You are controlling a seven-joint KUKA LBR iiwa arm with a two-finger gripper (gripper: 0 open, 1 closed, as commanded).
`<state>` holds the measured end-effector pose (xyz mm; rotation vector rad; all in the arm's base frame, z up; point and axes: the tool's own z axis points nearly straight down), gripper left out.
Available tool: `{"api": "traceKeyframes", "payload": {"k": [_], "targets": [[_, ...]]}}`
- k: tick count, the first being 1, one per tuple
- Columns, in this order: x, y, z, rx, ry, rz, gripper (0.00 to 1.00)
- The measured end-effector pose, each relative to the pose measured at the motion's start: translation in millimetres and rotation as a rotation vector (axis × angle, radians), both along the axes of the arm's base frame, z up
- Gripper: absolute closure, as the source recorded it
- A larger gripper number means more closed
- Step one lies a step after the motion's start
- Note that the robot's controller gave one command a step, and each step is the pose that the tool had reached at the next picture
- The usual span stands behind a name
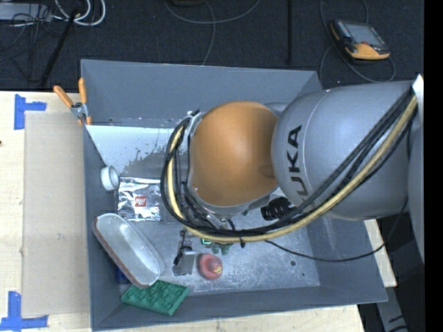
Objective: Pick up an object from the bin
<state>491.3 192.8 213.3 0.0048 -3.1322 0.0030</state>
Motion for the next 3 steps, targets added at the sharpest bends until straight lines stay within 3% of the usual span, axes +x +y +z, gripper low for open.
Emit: {"api": "traceKeyframes", "payload": {"k": [1,2,3], "targets": [[15.5,-102,-108,-0.002,-0.001,0.088,0.0],[-10.2,-100,-145,0.002,-0.009,0.035,0.0],[-10.2,-100,-144,0.003,-0.008,0.032,1.0]]}}
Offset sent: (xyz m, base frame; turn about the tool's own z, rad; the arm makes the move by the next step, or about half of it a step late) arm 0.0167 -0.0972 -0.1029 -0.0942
